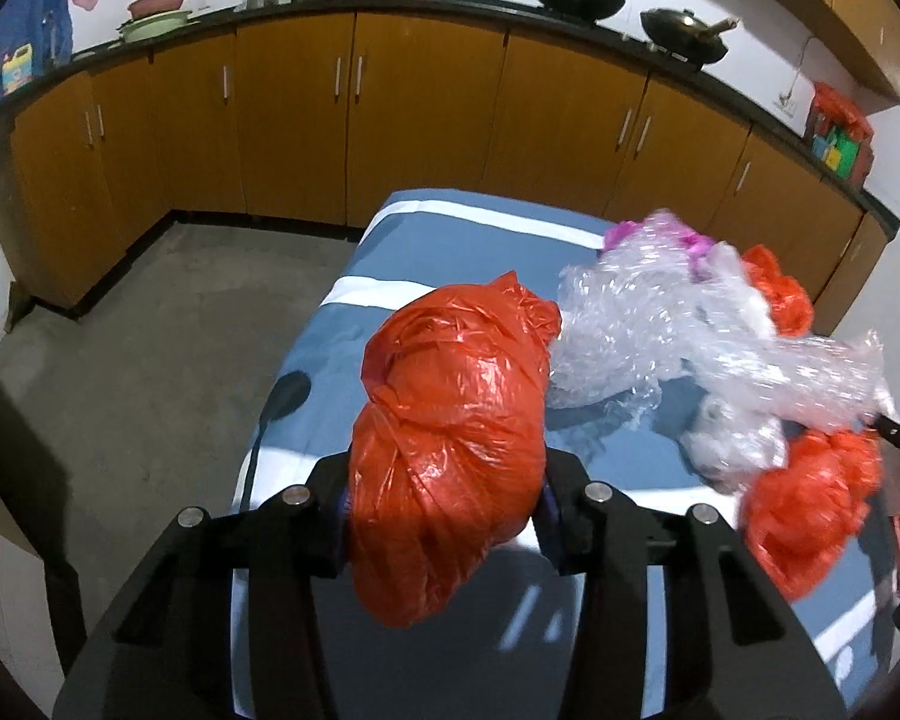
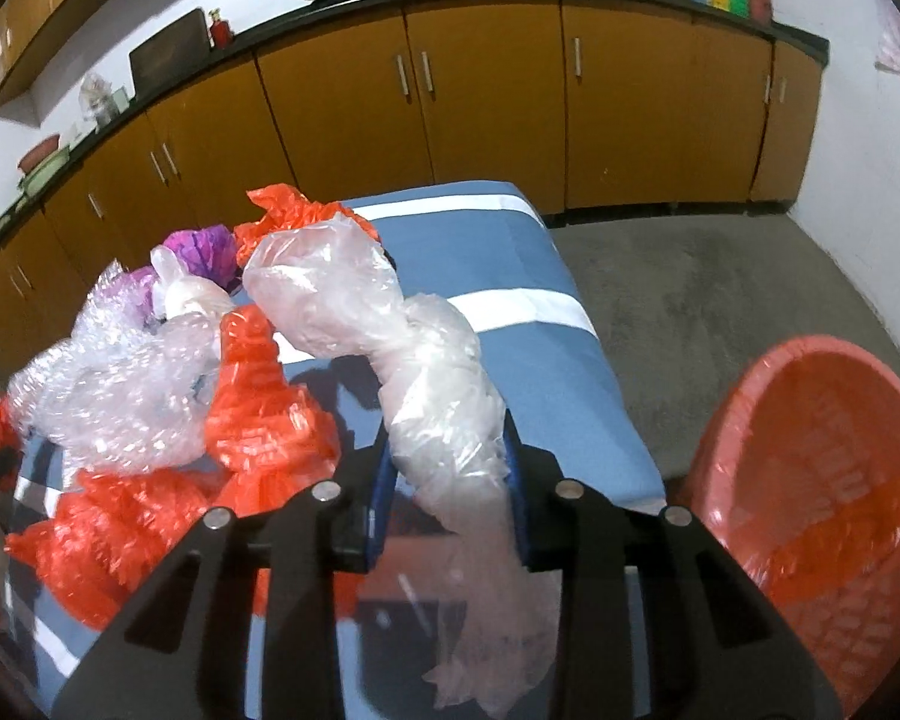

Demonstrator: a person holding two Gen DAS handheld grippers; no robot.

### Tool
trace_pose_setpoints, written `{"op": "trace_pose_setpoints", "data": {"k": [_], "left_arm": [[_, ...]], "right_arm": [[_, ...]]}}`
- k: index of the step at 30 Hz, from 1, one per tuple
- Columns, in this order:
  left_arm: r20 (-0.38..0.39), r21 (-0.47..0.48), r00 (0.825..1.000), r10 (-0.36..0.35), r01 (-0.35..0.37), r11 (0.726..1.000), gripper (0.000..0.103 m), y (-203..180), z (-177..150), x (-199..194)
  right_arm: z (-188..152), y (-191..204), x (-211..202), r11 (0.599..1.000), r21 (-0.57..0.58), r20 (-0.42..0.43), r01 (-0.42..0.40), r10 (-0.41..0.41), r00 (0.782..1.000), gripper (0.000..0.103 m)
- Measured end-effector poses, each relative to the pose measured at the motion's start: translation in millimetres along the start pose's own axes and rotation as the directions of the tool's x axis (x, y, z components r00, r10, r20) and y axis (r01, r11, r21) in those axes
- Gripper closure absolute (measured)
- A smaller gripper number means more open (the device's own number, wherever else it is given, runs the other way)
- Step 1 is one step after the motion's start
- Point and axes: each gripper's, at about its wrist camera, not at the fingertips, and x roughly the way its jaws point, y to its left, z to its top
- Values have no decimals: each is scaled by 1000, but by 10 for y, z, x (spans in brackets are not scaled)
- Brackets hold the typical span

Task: Collect trash
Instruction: 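Carry the clear bag over the red basket and open the right tool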

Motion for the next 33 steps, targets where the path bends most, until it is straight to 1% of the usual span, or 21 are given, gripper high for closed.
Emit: {"op": "trace_pose_setpoints", "data": {"k": [3, 8, 14, 20, 23, 26, 33], "left_arm": [[20, -6, 999, -27, 28, 1000, 57, 1, -38, -186], [66, 10, 996, -66, 66, 998, 57, -109, -51, -468], [122, 38, 986, -111, 107, 994, 57, -275, -38, -789], [159, 78, 974, -162, 151, 985, 57, -533, 0, -986], [176, 108, 964, -198, 181, 978, 57, -715, 26, -1066], [177, 140, 956, -235, 211, 967, 57, -940, 47, -1100], [139, 200, 934, -328, 297, 934, 57, -1566, 20, -1039]], "right_arm": [[-67, -53, -129, 999, 29, 0, -24, 24, 1000, 71], [-150, -97, -383, 999, 44, 25, -25, 23, 999, 71], [-216, -200, -747, 997, 64, 69, -33, 29, 997, 71], [-229, -323, -1112, 997, 74, 122, -26, 17, 992, 71], [-231, -397, -1282, 997, 78, 152, -14, 2, 988, 71], [-265, -529, -1498, 996, 82, 187, 19, -34, 982, 71], [-339, -810, -1910, 989, 93, 248, 118, -138, 959, 71]]}}
